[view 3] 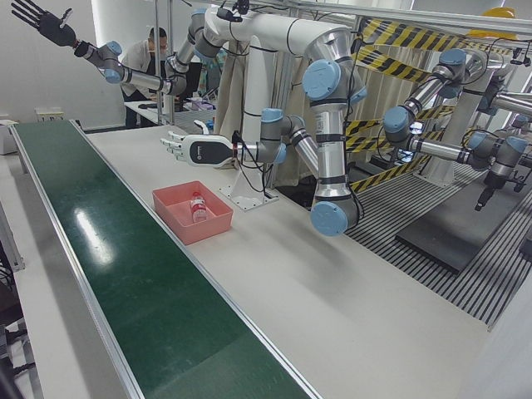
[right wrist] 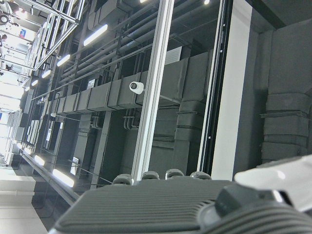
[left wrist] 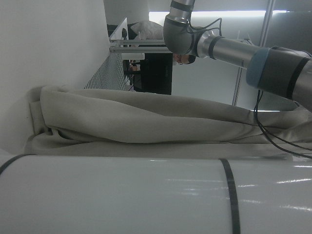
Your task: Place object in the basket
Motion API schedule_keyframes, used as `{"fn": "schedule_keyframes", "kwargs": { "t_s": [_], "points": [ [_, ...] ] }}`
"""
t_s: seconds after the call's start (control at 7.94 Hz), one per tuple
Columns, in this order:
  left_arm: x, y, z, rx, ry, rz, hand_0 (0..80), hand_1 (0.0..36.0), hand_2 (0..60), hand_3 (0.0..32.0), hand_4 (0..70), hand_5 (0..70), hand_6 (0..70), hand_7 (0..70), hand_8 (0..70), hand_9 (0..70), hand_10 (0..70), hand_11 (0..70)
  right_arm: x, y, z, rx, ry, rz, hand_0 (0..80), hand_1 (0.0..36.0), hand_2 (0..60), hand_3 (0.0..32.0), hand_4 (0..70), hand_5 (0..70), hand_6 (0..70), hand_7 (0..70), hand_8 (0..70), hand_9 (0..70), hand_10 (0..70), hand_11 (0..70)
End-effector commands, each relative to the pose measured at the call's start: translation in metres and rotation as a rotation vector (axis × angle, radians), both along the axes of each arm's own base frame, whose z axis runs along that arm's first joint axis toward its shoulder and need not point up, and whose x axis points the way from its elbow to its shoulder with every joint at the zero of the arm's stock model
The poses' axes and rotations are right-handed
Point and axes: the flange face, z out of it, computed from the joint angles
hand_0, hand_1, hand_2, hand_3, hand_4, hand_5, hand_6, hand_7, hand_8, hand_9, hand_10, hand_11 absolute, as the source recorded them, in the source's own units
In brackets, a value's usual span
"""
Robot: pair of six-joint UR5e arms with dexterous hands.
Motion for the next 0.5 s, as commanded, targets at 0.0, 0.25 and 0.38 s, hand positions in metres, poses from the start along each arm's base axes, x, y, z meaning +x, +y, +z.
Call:
{"fn": "schedule_keyframes", "kwargs": {
  "t_s": [0.0,0.25,0.38],
  "points": [
    [0.002,0.0005,0.0004,-0.001,-0.003,0.003,37.9,4.4,22.2,0.0,31.7,23.7,20.0,21.8,20.9,28.8,28.6,41.4,0.0,0.0,-0.0002,0.0,0.0,0.0,0.0,0.0,0.0,0.0,0.0,0.0,0.0,0.0,0.0,0.0,0.0,0.0],
    [0.0019,0.0011,0.0006,-0.001,-0.003,0.004,38.2,4.6,21.7,0.0,31.6,23.1,19.6,21.2,19.9,27.5,27.4,39.8,0.0,0.0,-0.0002,0.0,0.0,0.0,0.0,0.0,0.0,0.0,0.0,0.0,0.0,0.0,0.0,0.0,0.0,0.0],
    [0.0024,0.001,0.001,-0.001,-0.005,0.004,38.5,4.4,20.5,0.0,31.7,23.3,19.6,21.3,19.9,27.5,27.4,39.8,-0.0001,0.0006,0.0006,-0.001,0.0,0.0,0.0,0.0,0.0,0.0,0.0,0.0,0.0,0.0,0.0,0.0,0.0,0.0]
  ]
}}
